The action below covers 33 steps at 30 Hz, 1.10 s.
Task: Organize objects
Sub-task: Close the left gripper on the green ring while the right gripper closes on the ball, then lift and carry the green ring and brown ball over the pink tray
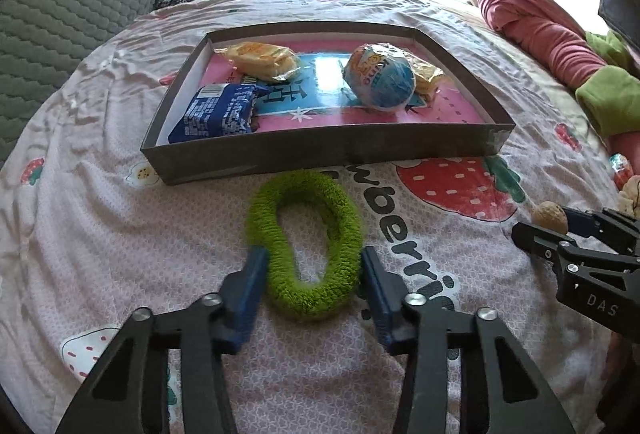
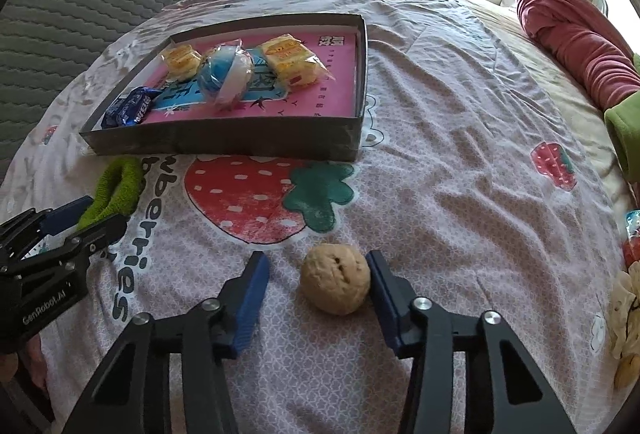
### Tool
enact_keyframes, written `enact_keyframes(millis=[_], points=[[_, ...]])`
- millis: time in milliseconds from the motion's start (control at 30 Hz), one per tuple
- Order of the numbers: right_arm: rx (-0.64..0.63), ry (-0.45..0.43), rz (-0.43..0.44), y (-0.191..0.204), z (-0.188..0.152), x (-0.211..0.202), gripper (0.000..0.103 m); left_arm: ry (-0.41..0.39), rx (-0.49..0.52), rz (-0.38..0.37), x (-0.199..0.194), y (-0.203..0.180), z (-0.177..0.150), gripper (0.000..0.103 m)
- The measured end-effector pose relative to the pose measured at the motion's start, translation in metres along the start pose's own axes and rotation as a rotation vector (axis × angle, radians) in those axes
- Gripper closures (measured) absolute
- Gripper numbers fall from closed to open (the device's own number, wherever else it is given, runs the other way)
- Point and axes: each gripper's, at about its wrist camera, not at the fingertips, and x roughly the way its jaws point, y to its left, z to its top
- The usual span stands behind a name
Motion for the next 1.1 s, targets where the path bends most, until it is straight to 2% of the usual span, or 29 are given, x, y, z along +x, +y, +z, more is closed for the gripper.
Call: enact_keyframes(millis=[100, 133, 333, 467, 767, 1100], points=[[-0.001, -0.002, 0.01, 0.001, -0.001, -0.002, 0.064, 0.003, -0.001, 0.0, -0.002, 0.003, 0.0, 0.077], [-0.001, -0.008, 0.015, 0.002, -0.002, -0.004, 0.07, 0.003, -0.003, -0.002, -0.003, 0.004, 0.0, 0.078], [0.002, -0.009, 0.044, 0.004, -0.005, -0.01, 0.07, 0.006, -0.01, -0.021, -0.009, 0.008, -0.001, 0.083], [0.004, -0.013, 0.051, 0.006, -0.007, -0.014, 0.07, 0.003, -0.013, -0.025, -0.013, 0.009, -0.002, 0.091], [-0.013, -0.027, 0.074, 0.019, -0.012, -0.03, 0.07, 0.005, -0.031, -0.053, -0.027, 0.011, -0.007, 0.092], [-0.044, -0.04, 0.101, 0.046, -0.017, -0.057, 0.07, -0.021, -0.028, -0.039, -0.062, 0.012, -0.013, 0.092]])
